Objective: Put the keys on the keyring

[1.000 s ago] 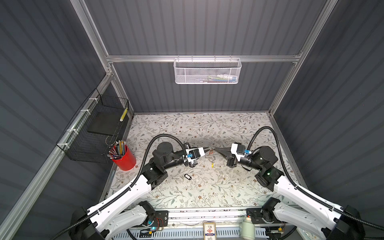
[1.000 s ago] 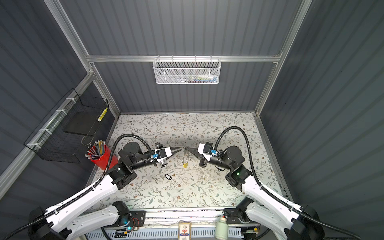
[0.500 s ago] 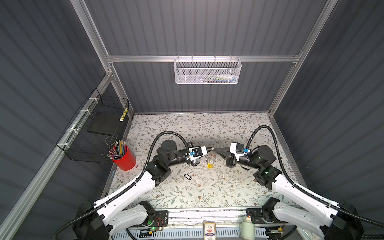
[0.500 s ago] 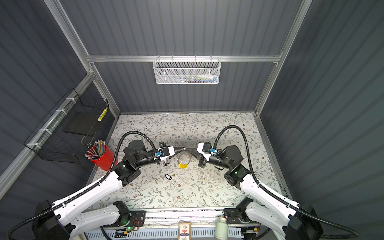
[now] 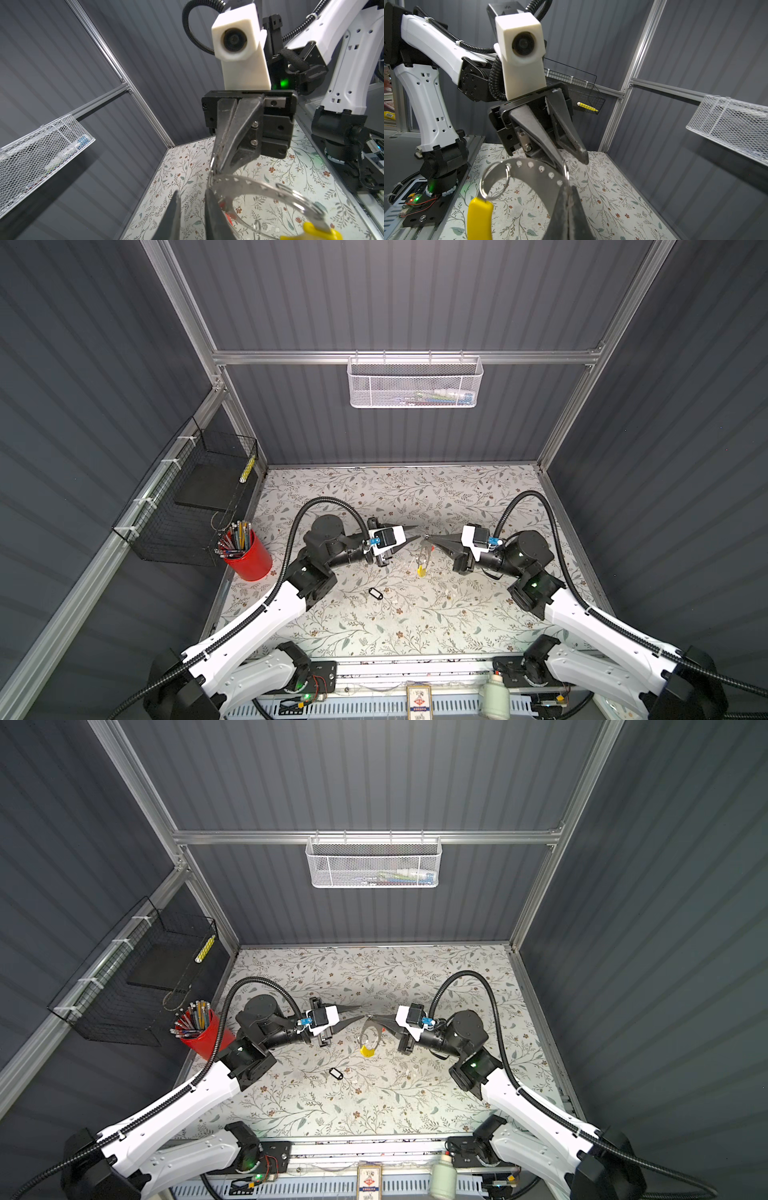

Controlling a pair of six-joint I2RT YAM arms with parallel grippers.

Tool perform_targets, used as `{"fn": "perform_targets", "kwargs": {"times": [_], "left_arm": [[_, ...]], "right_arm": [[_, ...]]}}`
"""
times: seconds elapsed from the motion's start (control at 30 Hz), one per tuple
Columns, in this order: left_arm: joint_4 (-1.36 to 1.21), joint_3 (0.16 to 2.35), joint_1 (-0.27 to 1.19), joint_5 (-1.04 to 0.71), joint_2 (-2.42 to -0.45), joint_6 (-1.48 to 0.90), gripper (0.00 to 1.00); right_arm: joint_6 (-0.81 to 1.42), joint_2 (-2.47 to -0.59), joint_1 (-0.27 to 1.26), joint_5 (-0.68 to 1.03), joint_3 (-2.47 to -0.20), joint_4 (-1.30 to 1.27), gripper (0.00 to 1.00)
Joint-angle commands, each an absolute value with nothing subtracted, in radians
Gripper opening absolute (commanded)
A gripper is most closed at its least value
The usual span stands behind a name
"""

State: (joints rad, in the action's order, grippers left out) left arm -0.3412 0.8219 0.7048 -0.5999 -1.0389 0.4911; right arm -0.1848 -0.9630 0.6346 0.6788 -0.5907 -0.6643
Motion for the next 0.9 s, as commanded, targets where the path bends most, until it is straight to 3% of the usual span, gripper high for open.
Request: {"fn": "perform_targets", "kwargs": {"times": [0.0, 0.87], "left_arm": [[-0.351, 0.87, 0.694, -0.67, -1.046, 0.458, 0.23], [-0.242, 0.934, 0.661, -0.838, -1.103, 0.423, 0.31]], "right_arm": [[-0.204, -0.952, 0.629, 0.705, -0.603, -0.664, 0.0], [-0.276, -0.914, 0.626, 0.673, -0.608, -0.621, 0.0]]}}
